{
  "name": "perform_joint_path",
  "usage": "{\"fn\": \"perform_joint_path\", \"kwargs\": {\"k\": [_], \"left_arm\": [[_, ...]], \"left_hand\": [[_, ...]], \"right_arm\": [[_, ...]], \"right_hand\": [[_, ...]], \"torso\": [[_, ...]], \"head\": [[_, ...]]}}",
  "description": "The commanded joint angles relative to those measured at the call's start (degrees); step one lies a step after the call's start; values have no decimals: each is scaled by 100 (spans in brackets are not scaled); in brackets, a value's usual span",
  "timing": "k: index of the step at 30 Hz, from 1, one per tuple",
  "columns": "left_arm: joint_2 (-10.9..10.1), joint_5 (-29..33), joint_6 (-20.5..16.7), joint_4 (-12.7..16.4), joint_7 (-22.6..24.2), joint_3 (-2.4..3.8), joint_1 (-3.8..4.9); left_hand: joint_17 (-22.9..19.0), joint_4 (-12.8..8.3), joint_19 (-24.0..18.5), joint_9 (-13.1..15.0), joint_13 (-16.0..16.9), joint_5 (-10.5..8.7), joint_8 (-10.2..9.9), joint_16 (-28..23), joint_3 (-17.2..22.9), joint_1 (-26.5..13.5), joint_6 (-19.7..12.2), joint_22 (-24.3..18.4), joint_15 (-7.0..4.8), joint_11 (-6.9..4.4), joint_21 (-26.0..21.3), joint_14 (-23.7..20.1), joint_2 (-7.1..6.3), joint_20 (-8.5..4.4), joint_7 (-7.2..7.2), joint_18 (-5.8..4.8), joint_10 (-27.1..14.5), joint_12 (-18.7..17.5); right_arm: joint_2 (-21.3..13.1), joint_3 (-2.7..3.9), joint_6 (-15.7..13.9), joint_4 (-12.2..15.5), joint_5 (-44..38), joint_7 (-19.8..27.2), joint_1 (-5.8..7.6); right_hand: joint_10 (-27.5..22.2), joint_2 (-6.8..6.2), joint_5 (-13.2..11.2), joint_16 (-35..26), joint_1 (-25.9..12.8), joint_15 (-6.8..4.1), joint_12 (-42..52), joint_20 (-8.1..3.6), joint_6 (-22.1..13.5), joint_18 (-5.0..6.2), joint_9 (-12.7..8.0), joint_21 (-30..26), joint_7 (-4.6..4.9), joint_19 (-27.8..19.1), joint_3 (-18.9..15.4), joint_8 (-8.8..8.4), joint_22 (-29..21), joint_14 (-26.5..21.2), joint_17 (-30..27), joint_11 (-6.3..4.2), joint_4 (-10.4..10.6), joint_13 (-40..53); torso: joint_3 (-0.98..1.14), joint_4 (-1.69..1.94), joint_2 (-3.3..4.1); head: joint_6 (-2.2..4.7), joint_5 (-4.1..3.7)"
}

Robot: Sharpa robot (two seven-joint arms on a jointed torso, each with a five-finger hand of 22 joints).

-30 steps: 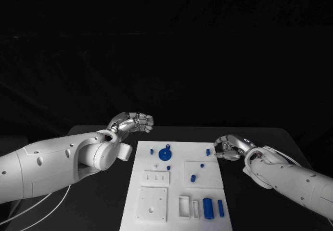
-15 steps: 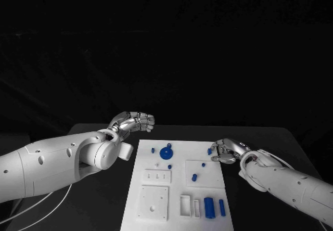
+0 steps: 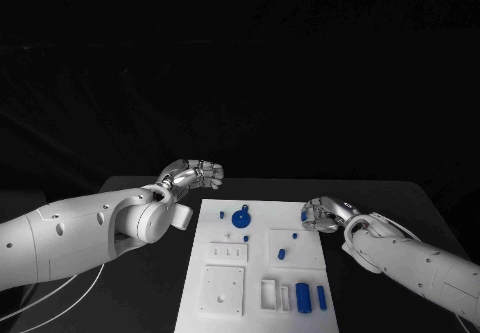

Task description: Assemble the parts on the task board

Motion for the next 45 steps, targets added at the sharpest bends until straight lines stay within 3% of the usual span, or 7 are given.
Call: {"fn": "perform_joint_path", "kwargs": {"k": [1,9,18,26,39,45], "left_arm": [[14,-26,91,25,55,5,7],[3,-27,96,36,36,6,8],[9,-27,88,-1,28,6,8],[-3,-27,95,15,19,6,8],[-7,-27,84,21,15,7,8],[18,-31,97,-3,9,6,8]], "left_hand": [[5,-15,-31,-2,-8,-34,-40,-23,4,-30,1,113,25,-2,35,-2,15,-20,28,86,-23,-20],[6,-12,-32,-2,-9,-36,-41,-24,1,-36,0,113,26,0,35,-2,12,-19,31,85,-24,-23],[7,-10,-32,-3,-9,-37,-43,-25,1,-38,-3,113,26,2,36,-1,10,-19,34,86,-26,-26],[7,-8,-32,-3,-9,-41,-44,-25,-1,-43,-4,113,27,2,36,-1,7,-18,35,86,-26,-28],[8,-8,-33,-3,-9,-44,-46,-27,-1,-42,-7,113,26,2,36,-1,3,-19,37,87,-26,-30],[8,-10,-33,-3,-10,-44,-47,-28,1,-38,-8,113,26,1,36,-1,2,-19,37,88,-28,-33]], "right_arm": [[9,-21,180,-23,-25,-38,-35],[32,-21,205,-20,-24,-23,-37],[18,-20,247,35,-38,-51,-37],[14,-20,260,50,-63,-83,-36],[24,-20,252,95,-60,-129,-37],[7,-19,164,127,-64,-162,-37]], "right_hand": [[-21,51,-82,-34,13,-38,2,6,44,447,5,-25,-16,-24,76,23,85,24,8,-8,5,-10],[-9,92,-549,-47,142,-29,17,13,256,447,23,-26,-4,-10,484,122,93,39,34,1,9,-32],[14,109,-907,-37,263,-55,51,14,567,447,61,4,-39,5,821,256,107,49,74,-29,-4,-41],[33,133,-970,-28,236,-95,65,17,694,447,78,31,-84,18,896,306,111,57,96,-71,3,-45],[52,172,-1001,-29,98,-159,68,12,912,447,130,56,-157,33,942,399,106,64,124,-140,13,-56],[75,227,-1020,-30,63,-215,67,2,1090,447,189,70,-221,41,988,485,103,71,141,-200,15,-64]], "torso": [[-1,3,-2],[5,-22,-11],[-2,-6,-11],[3,-23,-12],[-5,-10,-11],[-3,-23,-9]], "head": [[-18,8],[-41,28],[-60,30],[-72,41],[-82,32],[-79,32]]}}
